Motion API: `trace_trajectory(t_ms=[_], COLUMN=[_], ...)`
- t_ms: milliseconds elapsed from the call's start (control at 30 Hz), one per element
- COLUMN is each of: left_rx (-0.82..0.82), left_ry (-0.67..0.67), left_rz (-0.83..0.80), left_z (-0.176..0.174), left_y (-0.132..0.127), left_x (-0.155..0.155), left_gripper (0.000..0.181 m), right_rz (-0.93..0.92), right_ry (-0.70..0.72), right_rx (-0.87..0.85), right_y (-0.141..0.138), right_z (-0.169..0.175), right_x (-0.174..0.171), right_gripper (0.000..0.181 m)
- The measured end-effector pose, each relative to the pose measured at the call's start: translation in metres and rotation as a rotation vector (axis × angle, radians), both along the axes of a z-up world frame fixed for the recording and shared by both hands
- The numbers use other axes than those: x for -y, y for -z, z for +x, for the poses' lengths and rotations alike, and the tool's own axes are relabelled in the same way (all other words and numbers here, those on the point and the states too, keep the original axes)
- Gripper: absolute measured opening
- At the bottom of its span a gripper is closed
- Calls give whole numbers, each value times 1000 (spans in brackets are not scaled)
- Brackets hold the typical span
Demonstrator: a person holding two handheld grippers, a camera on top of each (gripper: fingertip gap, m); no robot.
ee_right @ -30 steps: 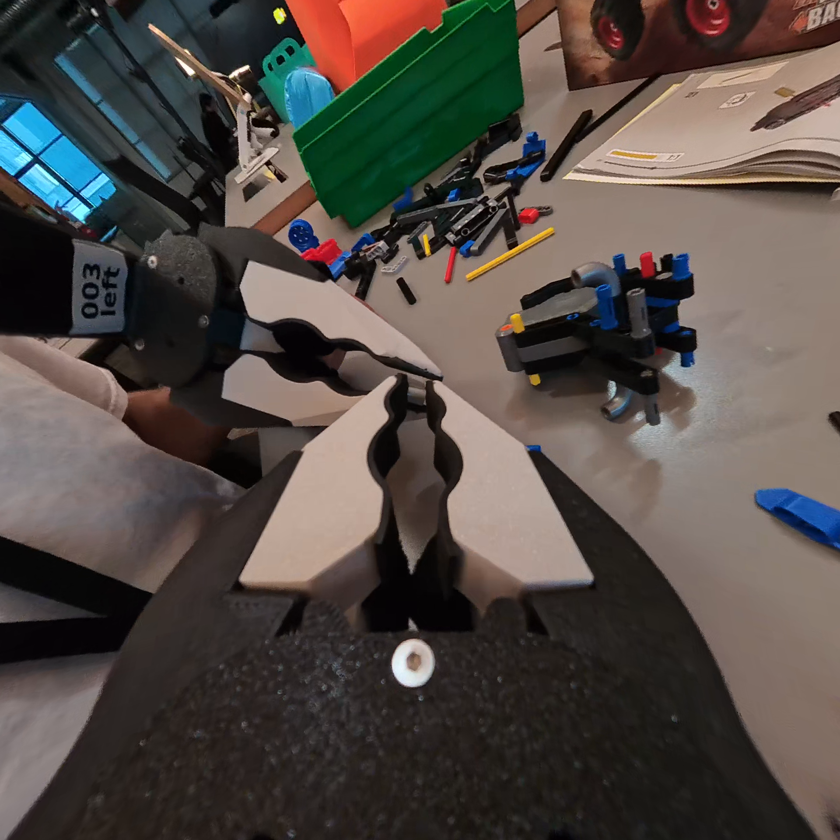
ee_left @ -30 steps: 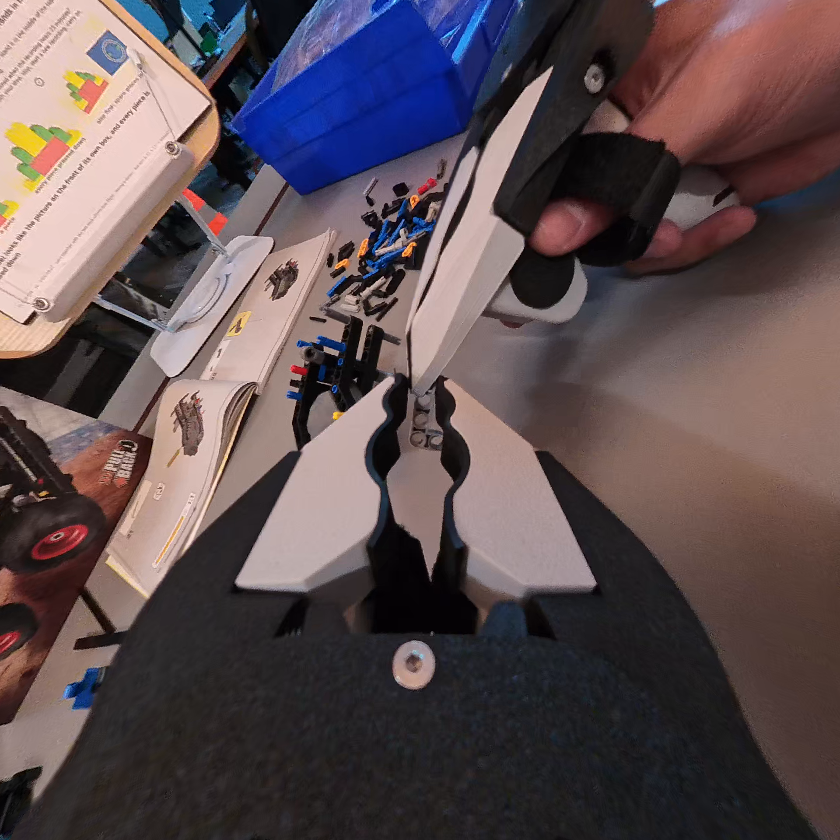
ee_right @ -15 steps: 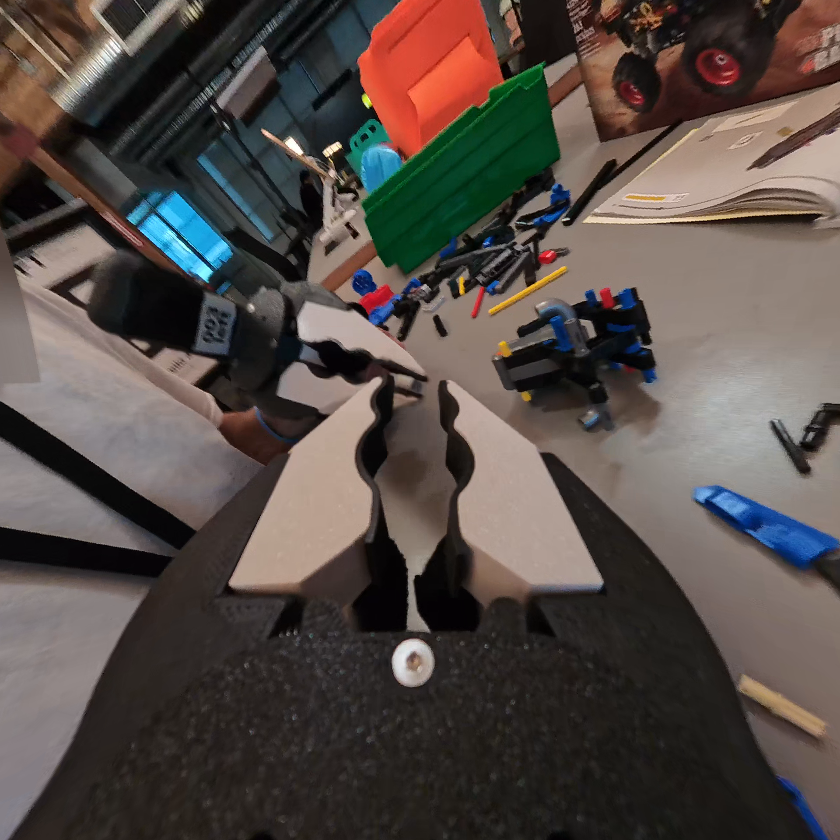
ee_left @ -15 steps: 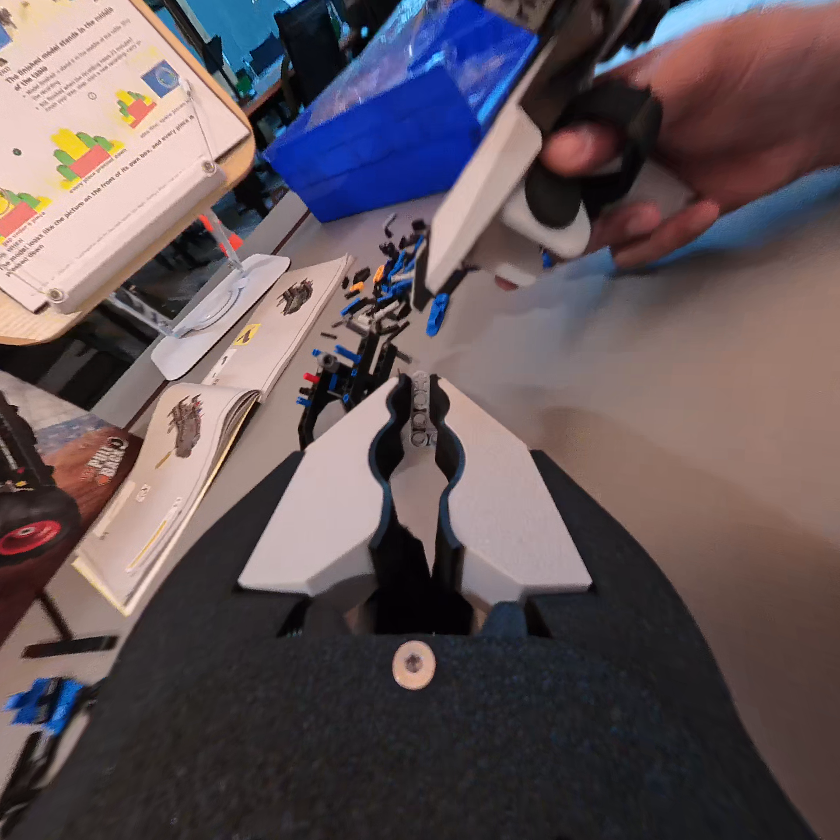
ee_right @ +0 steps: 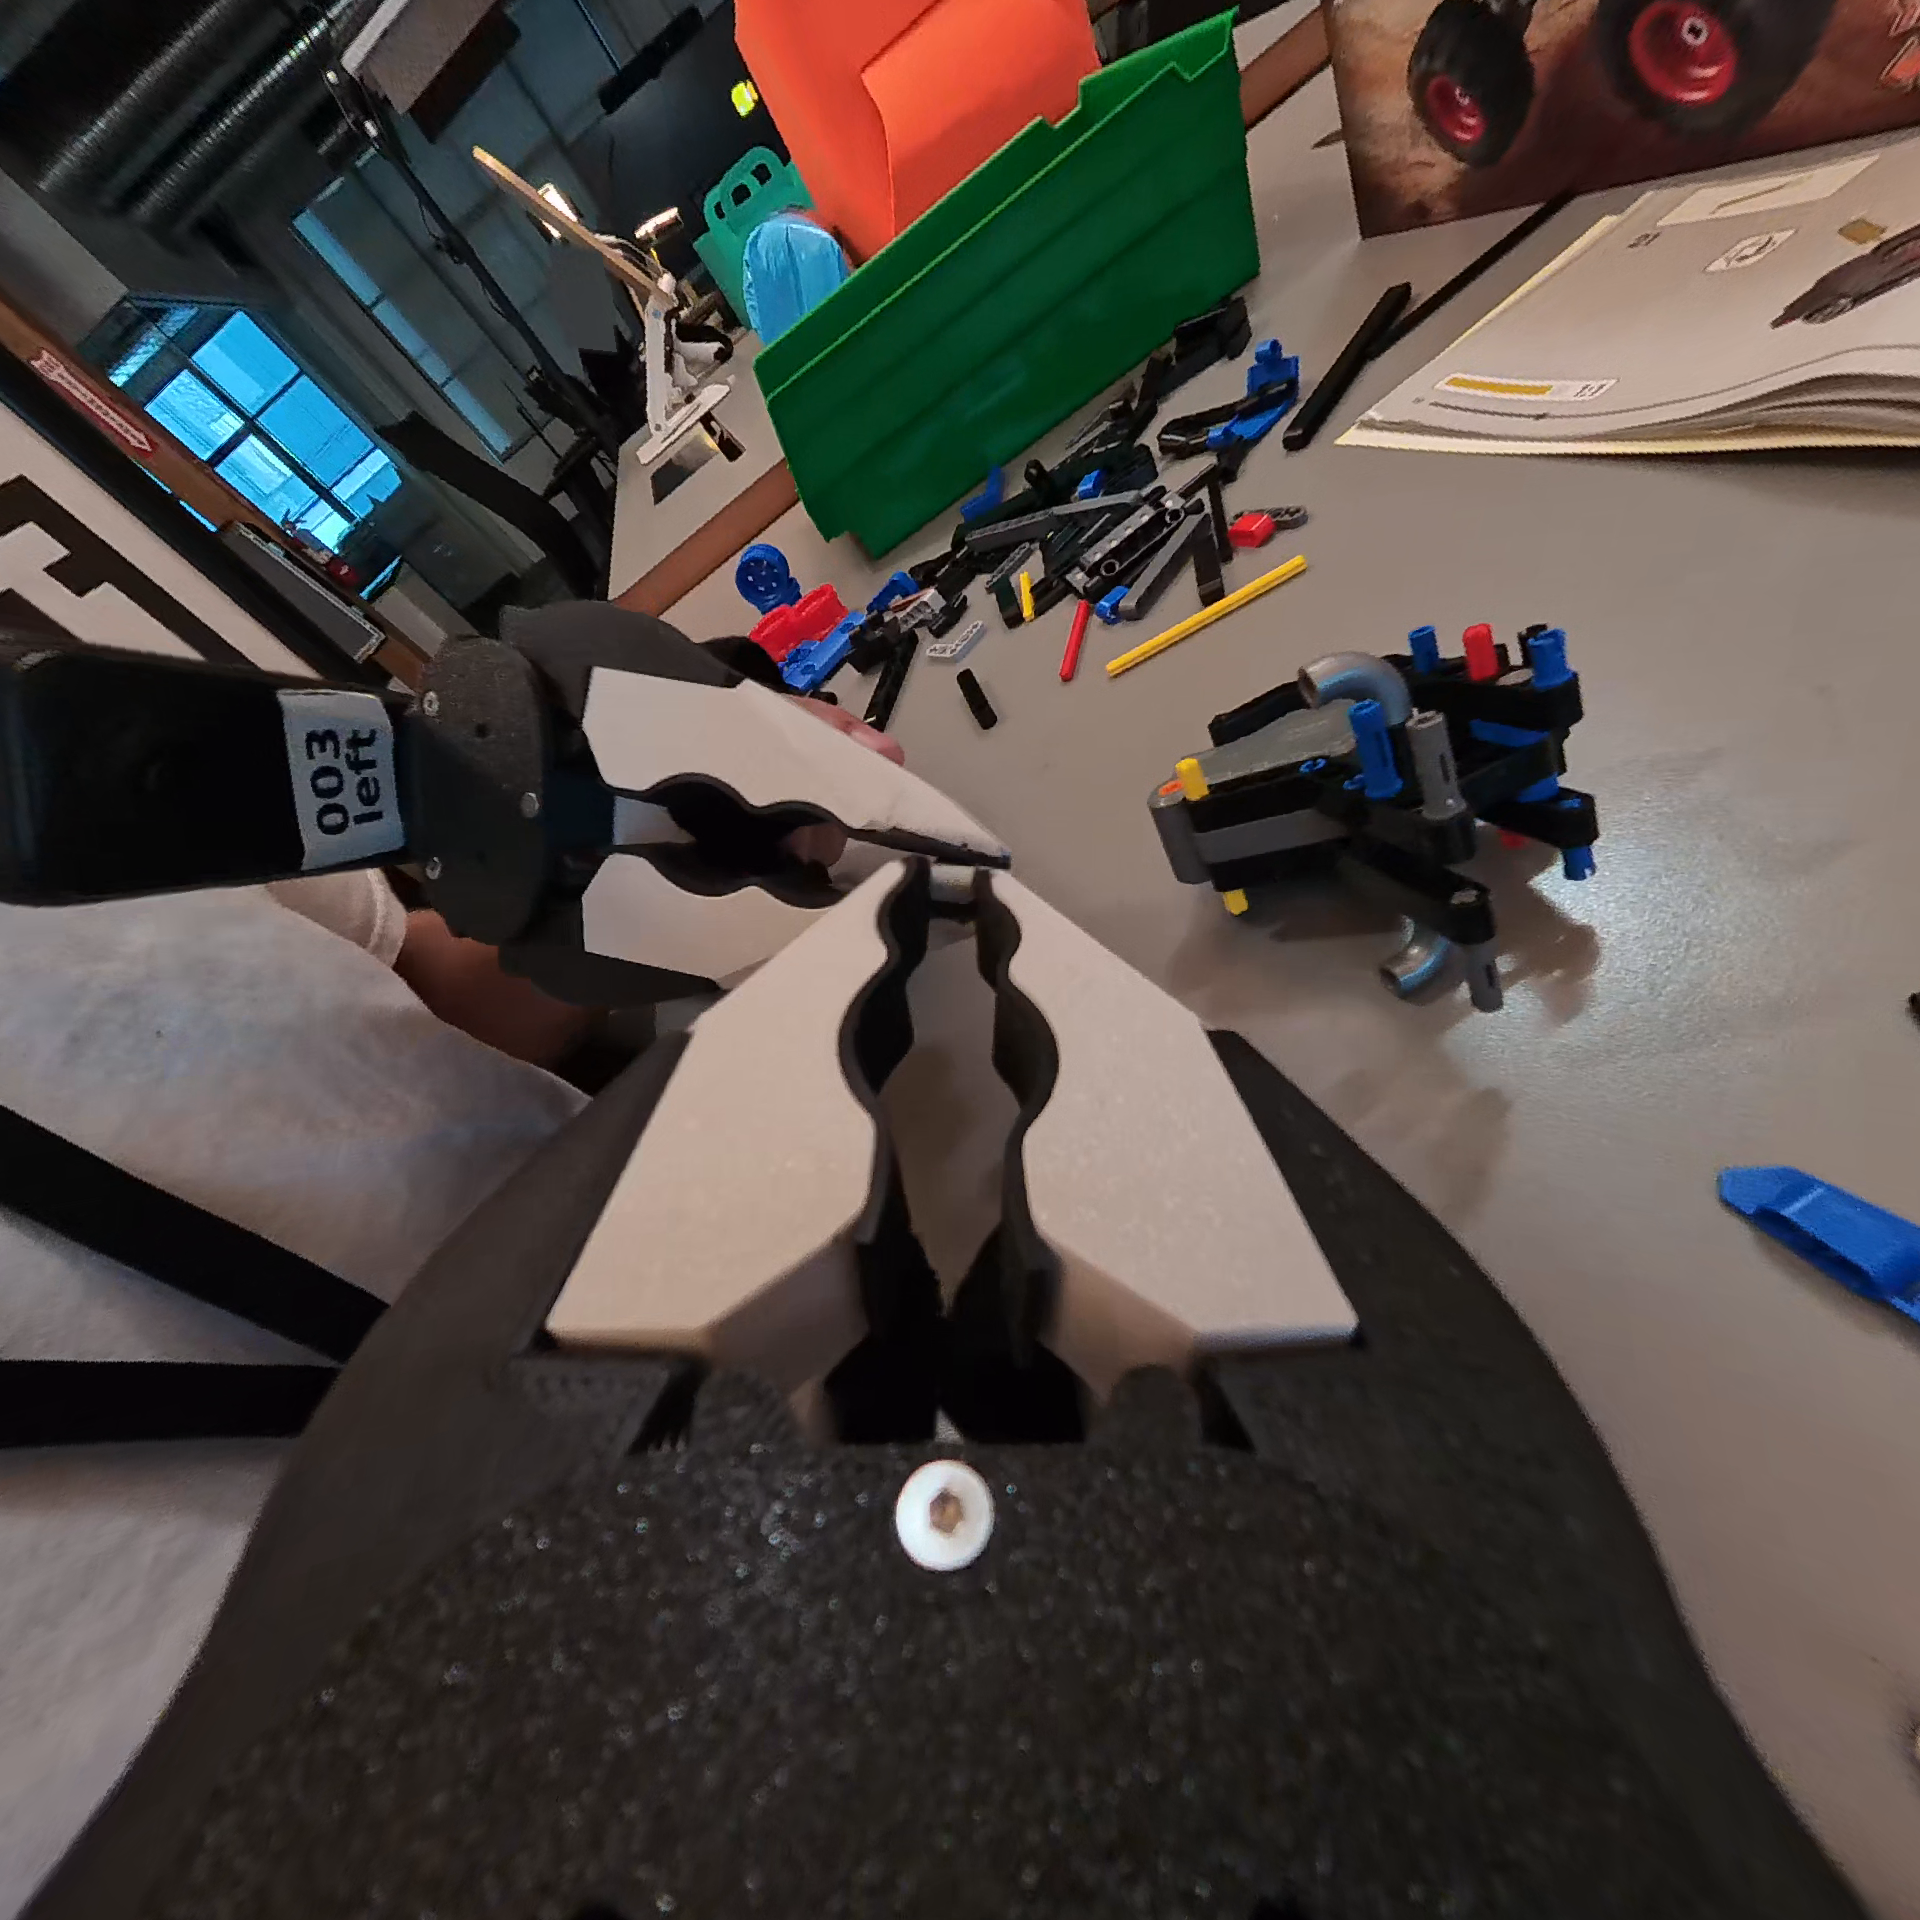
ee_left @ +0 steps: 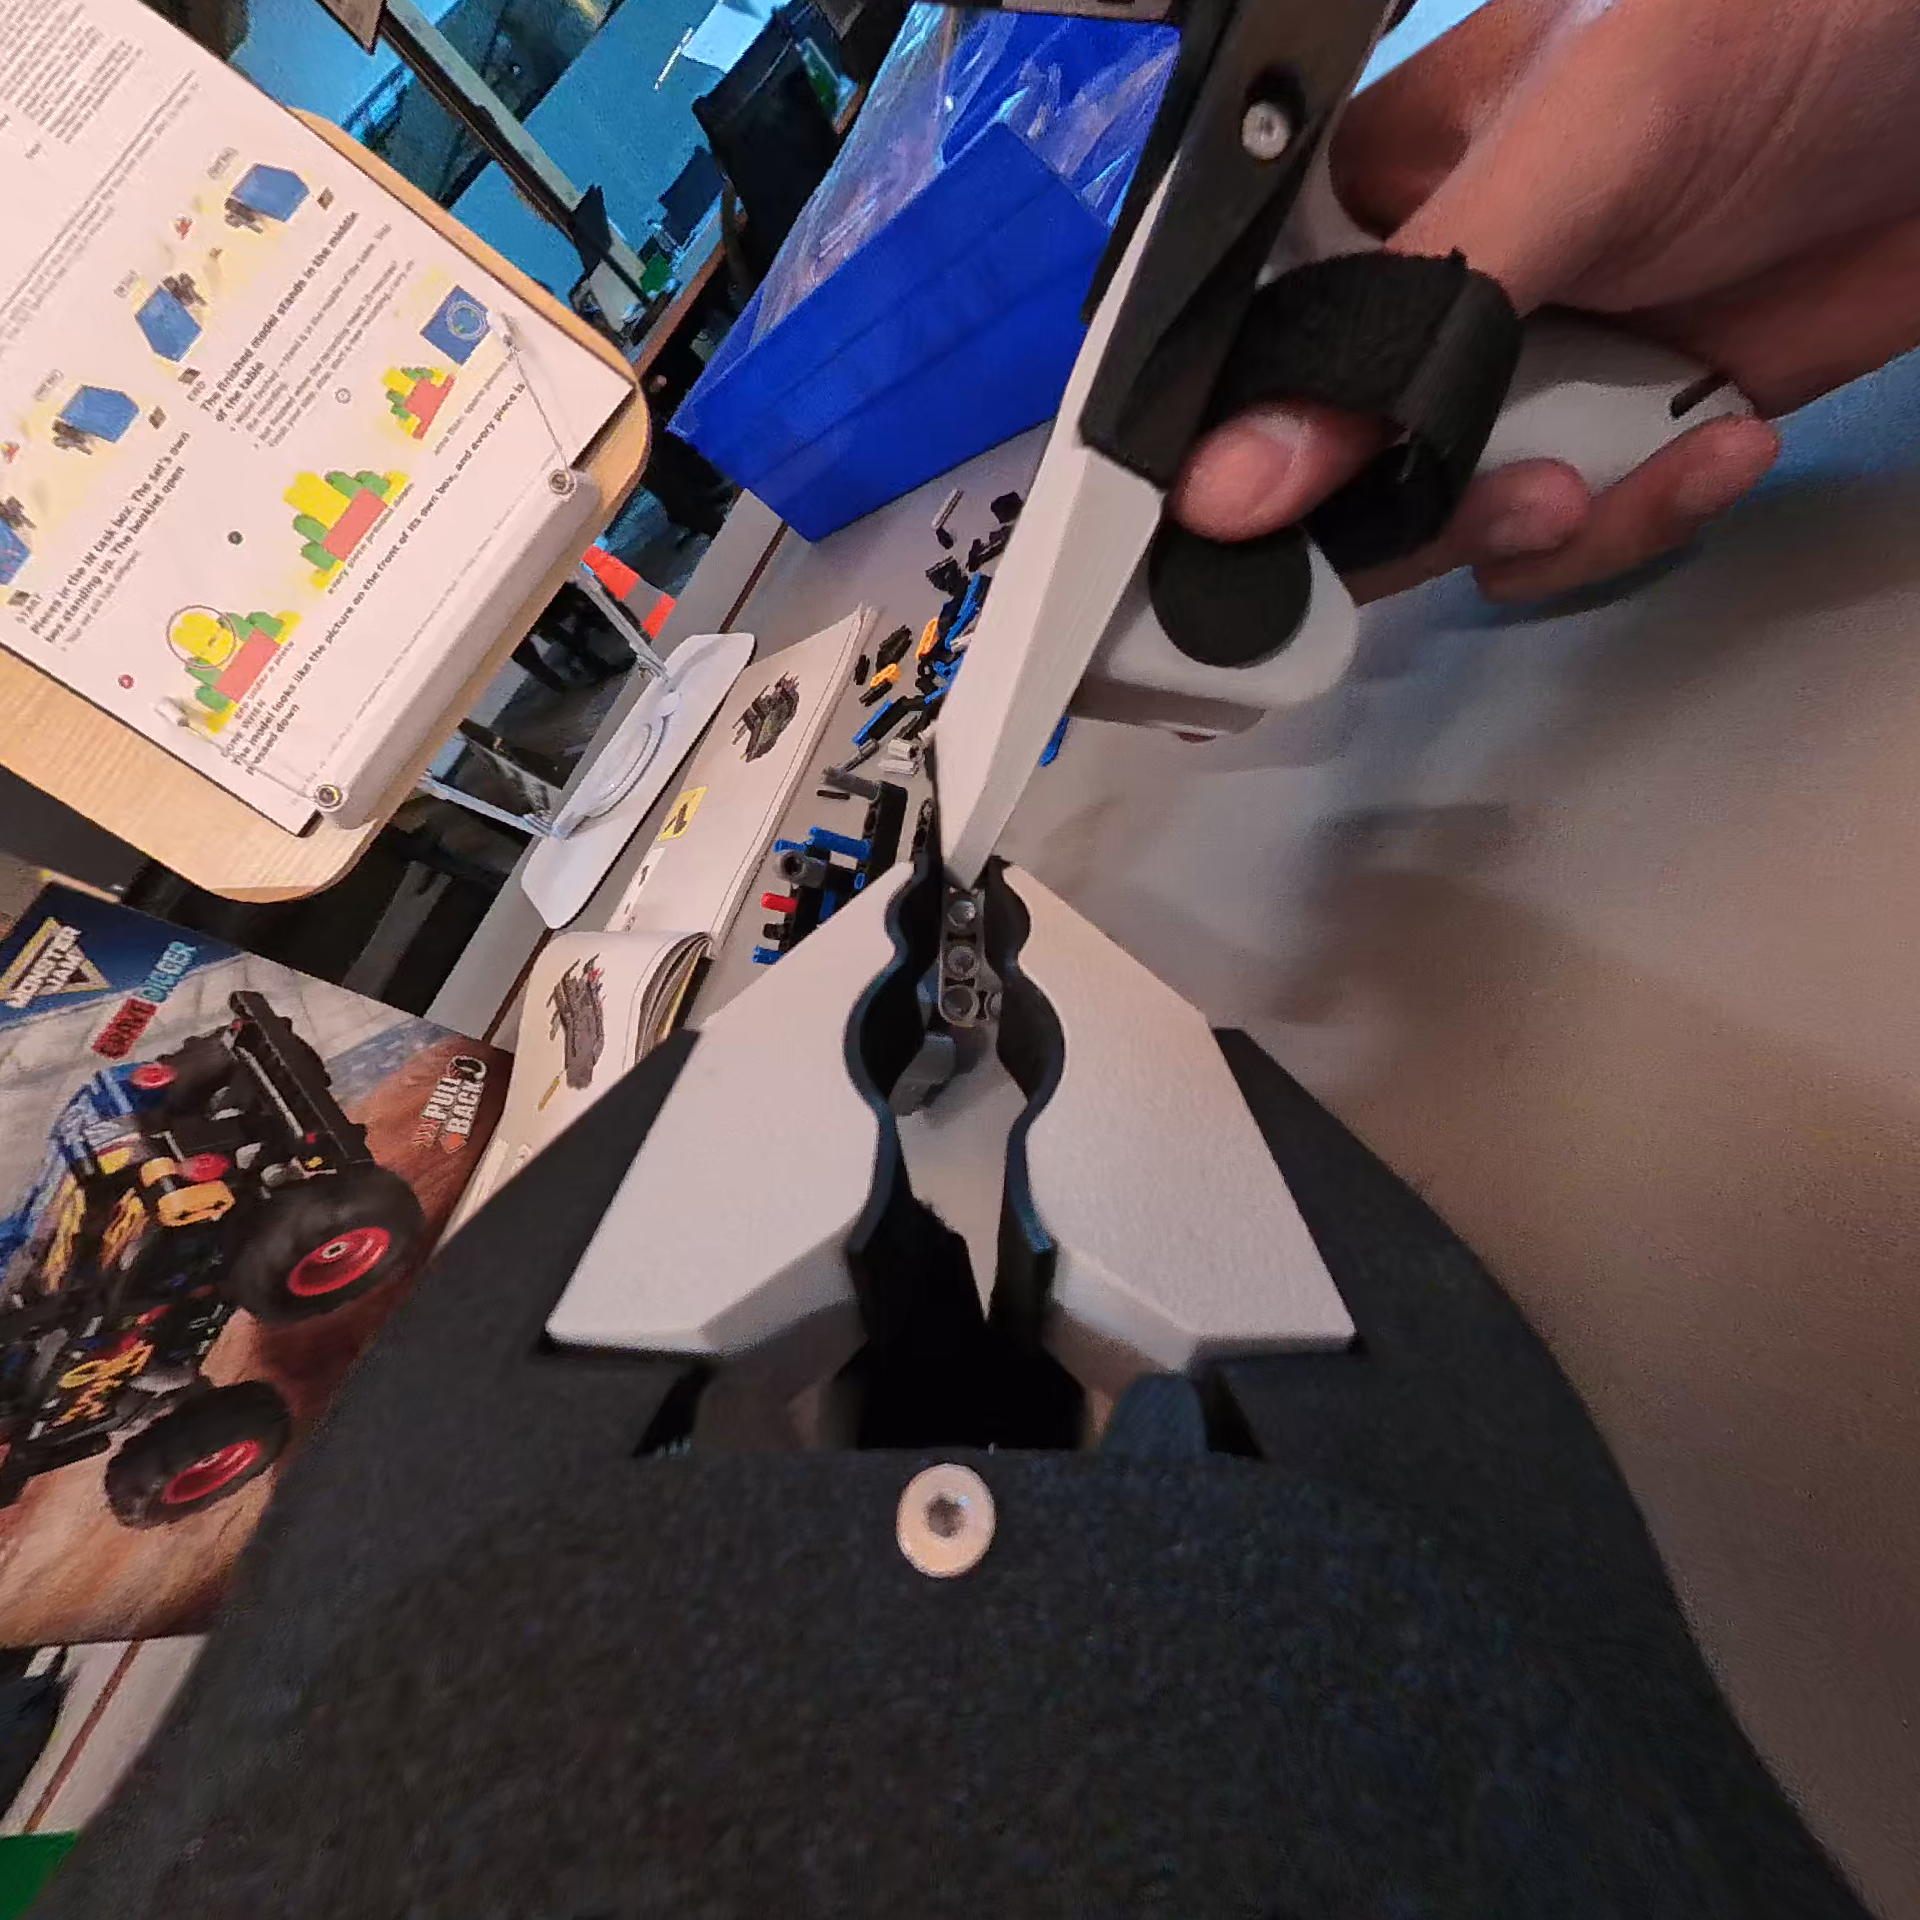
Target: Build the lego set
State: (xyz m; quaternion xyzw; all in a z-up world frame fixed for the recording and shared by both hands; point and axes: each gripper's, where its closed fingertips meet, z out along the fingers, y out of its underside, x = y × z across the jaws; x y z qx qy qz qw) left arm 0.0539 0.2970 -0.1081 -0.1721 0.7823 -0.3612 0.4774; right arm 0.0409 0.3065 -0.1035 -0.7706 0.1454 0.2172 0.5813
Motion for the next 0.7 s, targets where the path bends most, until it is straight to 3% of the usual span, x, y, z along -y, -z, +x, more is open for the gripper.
trace_trajectory(t_ms=[167,700], left_rx=[41,101], left_ry=[-41,-45], left_rz=[41,87], left_z=[2,-1], left_y=[0,-5], left_x=[-2,-4], left_gripper=[6,5], right_rz=[-33,-16], right_ry=[42,60], right_rx=[98,130], right_y=[1,-3], right_z=[2,0], right_x=[-1,-4], right_gripper=[7,7])
